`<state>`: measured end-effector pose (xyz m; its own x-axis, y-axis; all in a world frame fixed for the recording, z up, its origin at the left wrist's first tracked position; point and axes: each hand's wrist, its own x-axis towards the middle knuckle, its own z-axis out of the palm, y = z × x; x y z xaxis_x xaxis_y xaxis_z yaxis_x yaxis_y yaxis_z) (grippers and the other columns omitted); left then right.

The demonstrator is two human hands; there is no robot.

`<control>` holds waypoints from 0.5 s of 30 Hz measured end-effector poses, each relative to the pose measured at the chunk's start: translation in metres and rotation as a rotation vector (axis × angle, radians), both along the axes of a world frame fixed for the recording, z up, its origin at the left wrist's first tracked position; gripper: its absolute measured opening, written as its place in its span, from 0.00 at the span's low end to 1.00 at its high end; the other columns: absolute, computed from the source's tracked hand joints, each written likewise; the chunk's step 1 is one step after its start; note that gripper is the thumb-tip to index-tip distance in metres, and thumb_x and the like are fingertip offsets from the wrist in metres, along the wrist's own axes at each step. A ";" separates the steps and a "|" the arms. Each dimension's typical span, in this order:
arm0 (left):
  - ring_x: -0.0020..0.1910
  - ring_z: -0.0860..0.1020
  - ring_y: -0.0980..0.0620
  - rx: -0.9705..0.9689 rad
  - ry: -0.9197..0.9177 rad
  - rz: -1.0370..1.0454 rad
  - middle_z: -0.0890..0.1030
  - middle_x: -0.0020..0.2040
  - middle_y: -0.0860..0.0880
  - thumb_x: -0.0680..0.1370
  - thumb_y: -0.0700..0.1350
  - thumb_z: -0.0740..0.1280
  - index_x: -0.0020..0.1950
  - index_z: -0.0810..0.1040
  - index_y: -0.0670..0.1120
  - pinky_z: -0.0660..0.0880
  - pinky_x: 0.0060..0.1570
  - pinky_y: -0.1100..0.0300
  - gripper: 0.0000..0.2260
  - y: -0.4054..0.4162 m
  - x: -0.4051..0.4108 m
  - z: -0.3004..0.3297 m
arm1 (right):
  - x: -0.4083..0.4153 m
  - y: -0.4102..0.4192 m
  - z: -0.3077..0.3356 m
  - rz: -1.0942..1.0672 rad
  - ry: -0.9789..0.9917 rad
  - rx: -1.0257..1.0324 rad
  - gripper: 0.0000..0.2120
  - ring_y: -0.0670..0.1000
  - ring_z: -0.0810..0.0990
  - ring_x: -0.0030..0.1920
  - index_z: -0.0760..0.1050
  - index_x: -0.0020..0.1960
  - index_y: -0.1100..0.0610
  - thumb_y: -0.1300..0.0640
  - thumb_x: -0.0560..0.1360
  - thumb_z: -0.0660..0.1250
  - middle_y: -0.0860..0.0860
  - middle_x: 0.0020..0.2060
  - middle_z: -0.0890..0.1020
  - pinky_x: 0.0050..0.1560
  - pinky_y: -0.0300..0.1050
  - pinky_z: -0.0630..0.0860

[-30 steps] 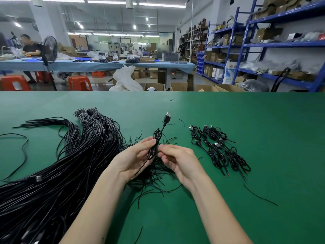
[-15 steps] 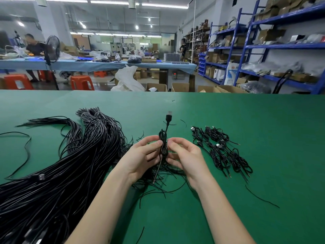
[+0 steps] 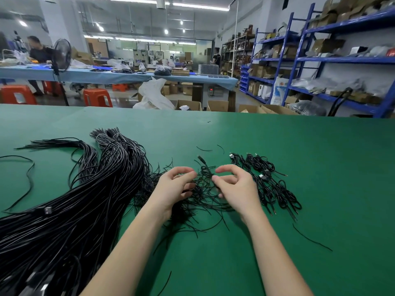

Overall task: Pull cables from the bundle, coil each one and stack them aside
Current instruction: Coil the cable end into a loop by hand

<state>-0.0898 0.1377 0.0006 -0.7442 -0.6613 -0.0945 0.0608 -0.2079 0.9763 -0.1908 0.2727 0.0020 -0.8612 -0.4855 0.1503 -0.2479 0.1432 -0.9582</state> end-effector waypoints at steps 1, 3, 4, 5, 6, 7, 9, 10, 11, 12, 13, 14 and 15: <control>0.39 0.82 0.55 -0.010 -0.008 0.008 0.83 0.47 0.49 0.77 0.43 0.73 0.52 0.82 0.46 0.78 0.35 0.65 0.05 -0.001 0.000 -0.001 | -0.006 0.005 0.000 -0.064 0.074 0.036 0.05 0.44 0.83 0.32 0.81 0.46 0.47 0.57 0.75 0.74 0.45 0.36 0.86 0.43 0.40 0.81; 0.41 0.82 0.55 -0.027 -0.016 0.006 0.84 0.50 0.48 0.77 0.44 0.73 0.53 0.83 0.46 0.78 0.36 0.65 0.06 -0.001 -0.001 -0.001 | -0.018 0.013 -0.002 -0.190 0.173 0.060 0.06 0.45 0.84 0.37 0.81 0.44 0.47 0.58 0.75 0.74 0.43 0.38 0.85 0.45 0.36 0.79; 0.42 0.82 0.55 -0.031 -0.018 0.001 0.84 0.52 0.48 0.78 0.44 0.73 0.54 0.83 0.46 0.78 0.37 0.64 0.06 -0.001 0.000 -0.001 | -0.025 0.017 -0.003 -0.255 0.202 0.056 0.05 0.46 0.84 0.41 0.81 0.45 0.48 0.58 0.76 0.73 0.43 0.38 0.84 0.47 0.33 0.77; 0.42 0.83 0.54 -0.034 -0.021 -0.005 0.84 0.53 0.47 0.78 0.44 0.73 0.54 0.83 0.46 0.79 0.38 0.64 0.06 -0.001 0.000 -0.001 | -0.032 0.020 -0.005 -0.315 0.226 0.062 0.05 0.48 0.83 0.44 0.82 0.46 0.49 0.59 0.76 0.72 0.43 0.38 0.83 0.47 0.26 0.73; 0.43 0.83 0.54 -0.035 -0.023 -0.009 0.84 0.55 0.46 0.78 0.44 0.72 0.54 0.83 0.46 0.79 0.38 0.64 0.06 0.000 0.000 -0.001 | -0.038 0.023 -0.008 -0.361 0.246 0.087 0.05 0.49 0.81 0.46 0.82 0.48 0.50 0.60 0.77 0.71 0.44 0.38 0.83 0.44 0.21 0.68; 0.43 0.83 0.55 -0.035 -0.023 -0.011 0.85 0.55 0.46 0.78 0.45 0.72 0.54 0.83 0.46 0.79 0.38 0.63 0.06 0.000 0.001 -0.002 | -0.045 0.026 -0.011 -0.391 0.262 0.127 0.05 0.48 0.79 0.45 0.82 0.50 0.51 0.60 0.78 0.69 0.47 0.40 0.84 0.40 0.21 0.67; 0.42 0.84 0.55 -0.029 -0.022 -0.015 0.85 0.55 0.46 0.78 0.45 0.72 0.54 0.83 0.46 0.79 0.39 0.63 0.06 0.000 0.001 -0.001 | -0.055 0.028 -0.017 -0.428 0.270 0.221 0.09 0.42 0.75 0.40 0.83 0.53 0.51 0.62 0.79 0.67 0.51 0.44 0.85 0.34 0.26 0.65; 0.41 0.84 0.55 -0.026 -0.020 -0.019 0.85 0.55 0.46 0.78 0.45 0.72 0.54 0.83 0.46 0.79 0.39 0.63 0.06 0.000 0.001 -0.001 | -0.058 0.029 -0.020 -0.450 0.267 0.263 0.10 0.40 0.73 0.38 0.83 0.53 0.50 0.63 0.79 0.66 0.51 0.46 0.85 0.33 0.31 0.66; 0.41 0.84 0.55 -0.023 -0.019 -0.023 0.86 0.55 0.46 0.78 0.45 0.72 0.54 0.83 0.46 0.79 0.39 0.63 0.06 -0.001 0.002 -0.002 | -0.060 0.030 -0.023 -0.470 0.261 0.295 0.11 0.41 0.73 0.38 0.83 0.54 0.50 0.63 0.79 0.66 0.50 0.47 0.85 0.33 0.35 0.67; 0.41 0.84 0.55 -0.022 -0.017 -0.028 0.86 0.55 0.46 0.78 0.45 0.72 0.54 0.83 0.46 0.79 0.39 0.63 0.07 -0.001 0.002 -0.001 | -0.061 0.030 -0.025 -0.487 0.253 0.314 0.12 0.44 0.75 0.39 0.84 0.54 0.49 0.63 0.79 0.66 0.50 0.48 0.85 0.35 0.38 0.69; 0.41 0.84 0.56 -0.021 -0.016 -0.033 0.86 0.54 0.47 0.78 0.45 0.72 0.54 0.83 0.46 0.79 0.39 0.63 0.07 -0.002 0.002 -0.002 | -0.062 0.029 -0.027 -0.499 0.244 0.324 0.12 0.48 0.78 0.41 0.84 0.54 0.49 0.63 0.79 0.66 0.50 0.48 0.86 0.37 0.39 0.72; 0.41 0.84 0.56 -0.019 -0.015 -0.035 0.86 0.54 0.47 0.78 0.45 0.72 0.55 0.83 0.46 0.79 0.39 0.63 0.07 -0.003 0.002 -0.002 | -0.063 0.029 -0.028 -0.509 0.233 0.323 0.12 0.51 0.80 0.43 0.84 0.54 0.49 0.62 0.79 0.66 0.51 0.48 0.86 0.40 0.41 0.74; 0.41 0.84 0.56 -0.018 -0.014 -0.036 0.86 0.54 0.47 0.78 0.46 0.72 0.55 0.83 0.46 0.79 0.39 0.63 0.07 -0.003 0.001 -0.002 | -0.064 0.028 -0.027 -0.518 0.220 0.318 0.12 0.53 0.81 0.44 0.85 0.55 0.49 0.62 0.79 0.67 0.52 0.48 0.86 0.41 0.42 0.74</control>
